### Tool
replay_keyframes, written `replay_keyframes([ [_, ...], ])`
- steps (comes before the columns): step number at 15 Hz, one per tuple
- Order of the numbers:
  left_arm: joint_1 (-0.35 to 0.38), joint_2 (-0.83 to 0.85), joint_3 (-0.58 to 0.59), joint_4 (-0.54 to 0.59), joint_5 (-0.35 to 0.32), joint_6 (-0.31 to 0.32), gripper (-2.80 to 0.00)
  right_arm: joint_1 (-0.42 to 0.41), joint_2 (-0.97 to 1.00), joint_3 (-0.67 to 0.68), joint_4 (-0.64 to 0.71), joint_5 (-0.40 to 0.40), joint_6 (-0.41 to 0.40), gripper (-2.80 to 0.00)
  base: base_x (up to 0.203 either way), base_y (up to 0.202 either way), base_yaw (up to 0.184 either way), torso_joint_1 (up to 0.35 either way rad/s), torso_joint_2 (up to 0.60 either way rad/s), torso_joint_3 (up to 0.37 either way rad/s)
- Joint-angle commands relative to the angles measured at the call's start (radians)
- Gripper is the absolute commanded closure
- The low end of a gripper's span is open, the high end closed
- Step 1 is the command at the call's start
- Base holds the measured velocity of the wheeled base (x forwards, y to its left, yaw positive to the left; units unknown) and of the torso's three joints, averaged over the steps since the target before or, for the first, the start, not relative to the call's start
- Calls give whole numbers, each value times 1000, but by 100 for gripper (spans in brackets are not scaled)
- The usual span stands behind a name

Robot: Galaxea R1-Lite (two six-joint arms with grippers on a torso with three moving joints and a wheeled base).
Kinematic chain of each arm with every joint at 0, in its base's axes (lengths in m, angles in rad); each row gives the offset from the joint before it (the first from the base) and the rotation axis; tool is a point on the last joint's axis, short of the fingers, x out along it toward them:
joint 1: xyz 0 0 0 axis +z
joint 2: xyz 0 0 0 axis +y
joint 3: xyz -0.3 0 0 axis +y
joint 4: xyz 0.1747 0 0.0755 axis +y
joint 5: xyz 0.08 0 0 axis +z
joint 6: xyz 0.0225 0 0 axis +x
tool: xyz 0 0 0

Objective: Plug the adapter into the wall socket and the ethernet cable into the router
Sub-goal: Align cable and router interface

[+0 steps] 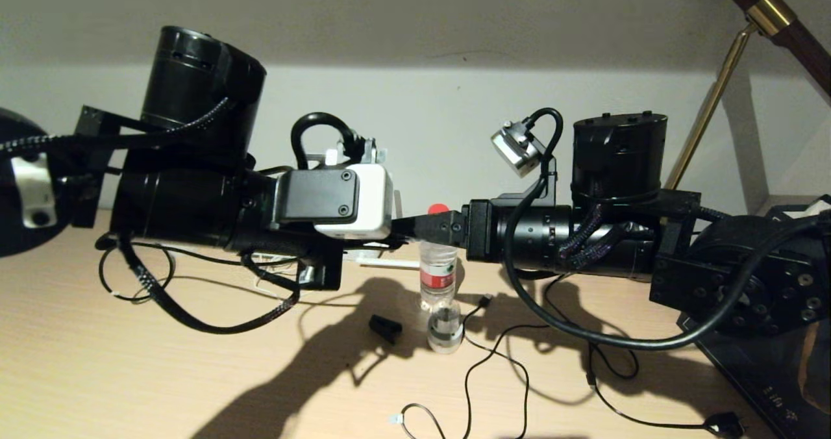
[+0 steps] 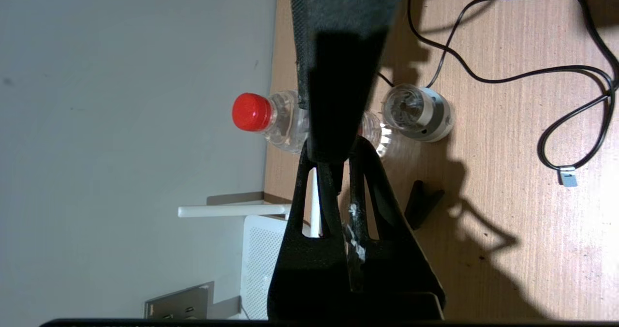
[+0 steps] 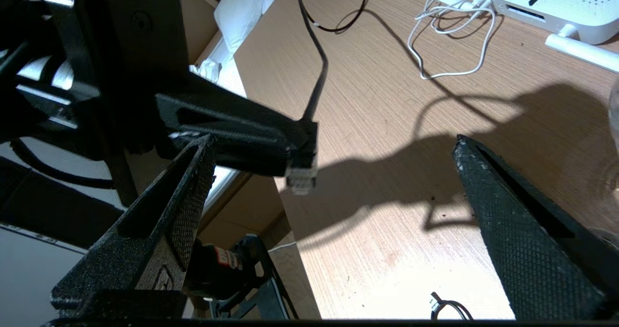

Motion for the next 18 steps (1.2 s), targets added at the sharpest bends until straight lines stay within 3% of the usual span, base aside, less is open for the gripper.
replay_keyframes([
  [1,4,-10,9,-6,-3,6,0,1,-6,3,-3,4,3,-172,0,0,0,0,0,0],
  [2,4,-9,10,-14,-3,6,0,1,-10,4,-3,4,3,0,0,0,0,0,0,0],
  [17,1,-14,58,-58,-10,8,0,15,-17,6,-1,2,0,0,0,0,0,0,0,0],
  [18,1,-15,66,-61,-10,6,-280,15,-17,9,-1,2,0,0,0,0,0,0,0,0],
])
